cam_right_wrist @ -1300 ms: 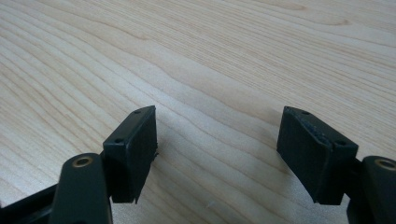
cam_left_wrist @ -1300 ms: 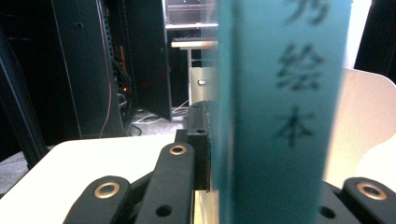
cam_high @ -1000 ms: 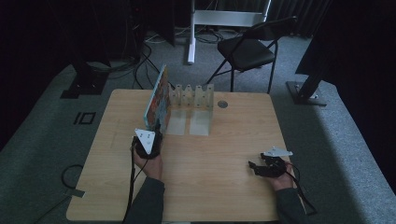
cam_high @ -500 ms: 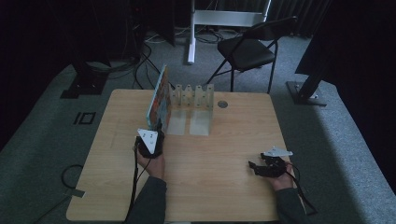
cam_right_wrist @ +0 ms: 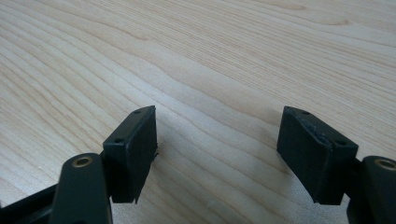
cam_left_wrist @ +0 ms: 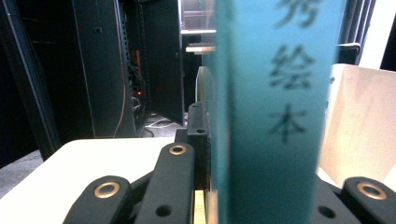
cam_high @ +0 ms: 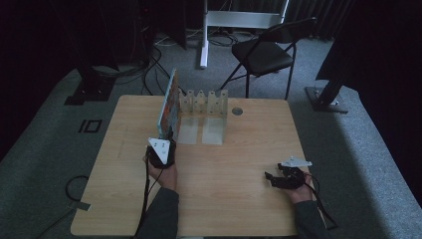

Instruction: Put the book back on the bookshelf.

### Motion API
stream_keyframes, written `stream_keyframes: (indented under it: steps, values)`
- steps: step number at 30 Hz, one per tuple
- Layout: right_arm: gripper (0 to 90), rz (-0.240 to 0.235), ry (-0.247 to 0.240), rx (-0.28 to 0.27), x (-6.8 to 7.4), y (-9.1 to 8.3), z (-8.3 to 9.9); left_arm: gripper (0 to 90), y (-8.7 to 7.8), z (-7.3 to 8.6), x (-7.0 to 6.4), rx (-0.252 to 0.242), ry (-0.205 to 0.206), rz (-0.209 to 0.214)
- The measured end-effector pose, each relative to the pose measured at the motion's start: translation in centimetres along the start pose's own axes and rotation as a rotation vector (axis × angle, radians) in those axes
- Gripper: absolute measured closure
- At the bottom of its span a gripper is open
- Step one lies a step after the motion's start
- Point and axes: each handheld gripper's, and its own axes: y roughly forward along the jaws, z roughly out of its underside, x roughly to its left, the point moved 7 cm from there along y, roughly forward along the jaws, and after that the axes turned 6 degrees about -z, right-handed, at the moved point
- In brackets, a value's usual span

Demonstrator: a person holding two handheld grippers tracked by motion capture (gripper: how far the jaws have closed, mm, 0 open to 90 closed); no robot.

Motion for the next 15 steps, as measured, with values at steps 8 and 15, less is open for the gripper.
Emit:
stream_keyframes:
  steps: [8, 15]
  values:
    - [28.3, 0.0, 0.0, 0.0, 0.0, 0.0, 0.0, 80.6, -0.09, 0.15, -0.24, -0.006, 0.012, 0.001]
    - [28.2, 0.001, -0.002, 0.0, 0.0, 0.01, 0.0, 80.7, -0.13, 0.2, -0.19, 0.002, 0.009, 0.005]
